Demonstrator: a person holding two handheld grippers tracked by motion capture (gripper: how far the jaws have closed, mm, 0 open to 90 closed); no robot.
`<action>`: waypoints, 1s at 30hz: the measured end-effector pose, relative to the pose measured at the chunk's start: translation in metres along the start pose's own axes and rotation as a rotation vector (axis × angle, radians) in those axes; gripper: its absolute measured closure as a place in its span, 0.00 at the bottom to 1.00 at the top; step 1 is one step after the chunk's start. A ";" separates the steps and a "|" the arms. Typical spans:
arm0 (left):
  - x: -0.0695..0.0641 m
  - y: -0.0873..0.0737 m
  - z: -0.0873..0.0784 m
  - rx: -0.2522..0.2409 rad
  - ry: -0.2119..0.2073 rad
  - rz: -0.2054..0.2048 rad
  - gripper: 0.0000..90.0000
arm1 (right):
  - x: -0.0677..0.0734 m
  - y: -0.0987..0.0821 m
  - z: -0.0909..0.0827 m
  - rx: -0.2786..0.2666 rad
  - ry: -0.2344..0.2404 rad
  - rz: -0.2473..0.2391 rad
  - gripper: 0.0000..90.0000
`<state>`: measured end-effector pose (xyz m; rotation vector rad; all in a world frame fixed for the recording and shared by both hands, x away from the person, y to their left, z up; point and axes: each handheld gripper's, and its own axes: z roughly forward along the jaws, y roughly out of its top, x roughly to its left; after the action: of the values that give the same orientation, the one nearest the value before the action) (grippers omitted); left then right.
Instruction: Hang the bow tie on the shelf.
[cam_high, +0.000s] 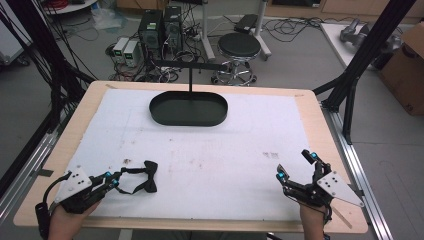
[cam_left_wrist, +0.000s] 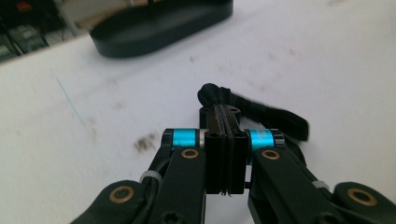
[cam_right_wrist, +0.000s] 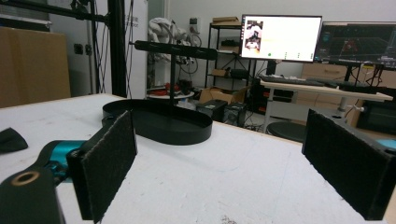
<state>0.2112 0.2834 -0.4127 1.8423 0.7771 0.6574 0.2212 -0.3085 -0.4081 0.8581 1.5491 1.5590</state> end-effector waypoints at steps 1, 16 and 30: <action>0.000 0.002 0.000 -0.025 0.006 0.005 0.98 | 0.000 0.000 0.000 0.000 0.000 0.000 0.10; -0.006 0.048 0.002 -0.288 0.047 0.059 0.98 | -0.001 0.002 -0.006 -0.005 0.008 0.004 0.10; -0.001 0.098 0.033 -0.395 0.025 0.133 0.98 | -0.002 0.004 -0.006 -0.014 0.046 0.007 0.10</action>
<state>0.2559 0.2339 -0.3338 1.5326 0.4990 0.8547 0.2169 -0.3135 -0.4045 0.8265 1.5665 1.6033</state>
